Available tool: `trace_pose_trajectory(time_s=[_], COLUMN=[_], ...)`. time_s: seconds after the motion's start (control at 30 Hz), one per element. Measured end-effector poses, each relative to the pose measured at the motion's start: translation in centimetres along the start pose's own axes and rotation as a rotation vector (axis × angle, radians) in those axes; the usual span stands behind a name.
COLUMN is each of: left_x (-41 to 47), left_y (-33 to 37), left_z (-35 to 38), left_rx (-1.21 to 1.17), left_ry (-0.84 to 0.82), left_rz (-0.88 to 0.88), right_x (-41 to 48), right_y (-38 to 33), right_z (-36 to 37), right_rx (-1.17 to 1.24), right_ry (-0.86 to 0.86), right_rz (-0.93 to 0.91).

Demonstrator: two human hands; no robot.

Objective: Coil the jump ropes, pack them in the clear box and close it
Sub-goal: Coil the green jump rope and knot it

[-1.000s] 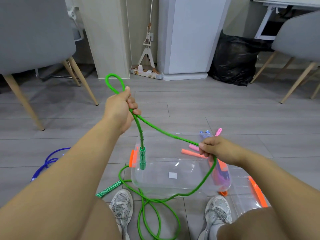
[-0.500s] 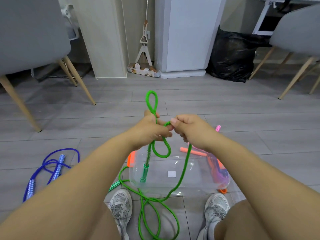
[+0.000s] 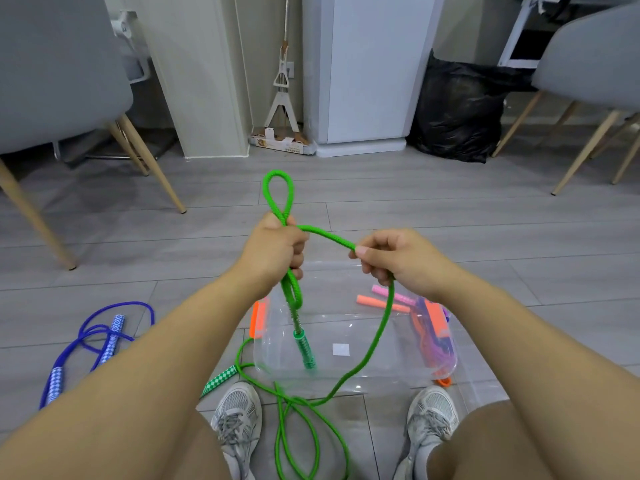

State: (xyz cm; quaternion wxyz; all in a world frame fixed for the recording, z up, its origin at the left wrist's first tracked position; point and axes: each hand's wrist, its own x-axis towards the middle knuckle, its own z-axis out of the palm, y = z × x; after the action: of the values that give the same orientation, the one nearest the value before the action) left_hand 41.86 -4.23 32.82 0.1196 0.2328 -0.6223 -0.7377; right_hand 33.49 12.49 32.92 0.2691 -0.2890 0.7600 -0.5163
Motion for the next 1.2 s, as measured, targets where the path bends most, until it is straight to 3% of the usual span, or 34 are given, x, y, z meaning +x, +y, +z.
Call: trace_pose_trajectory(time_s=[0.2, 0.43, 0.57, 1.0, 1.2], left_x=[0.6, 0.1, -0.3, 0.5, 0.8], left_y=[2.1, 1.3, 0.6, 0.3, 0.6], left_z=[-3.1, -2.2, -0.3, 1.1, 1.7], left_rx=[-0.176, -0.131, -0.017, 0.110, 0.043], left_ry=[0.145, 0.040, -0.006, -0.027, 0.027], left_rz=[0.098, 0.082, 0.120, 0.192, 0.204], right_x=[-1.7, -1.3, -0.1, 1.1, 0.2], right_y=[3.0, 1.4, -0.4, -0.9, 1.0], right_z=[-2.1, 0.0, 2.6, 3.5, 1.7], right_rx=[-0.160, 0.078, 0.160, 0.158, 0.117], right_ry=[-0.023, 0.301, 0.359, 0.215, 0.048], right_rz=[0.079, -0.082, -0.104, -0.068, -0.068])
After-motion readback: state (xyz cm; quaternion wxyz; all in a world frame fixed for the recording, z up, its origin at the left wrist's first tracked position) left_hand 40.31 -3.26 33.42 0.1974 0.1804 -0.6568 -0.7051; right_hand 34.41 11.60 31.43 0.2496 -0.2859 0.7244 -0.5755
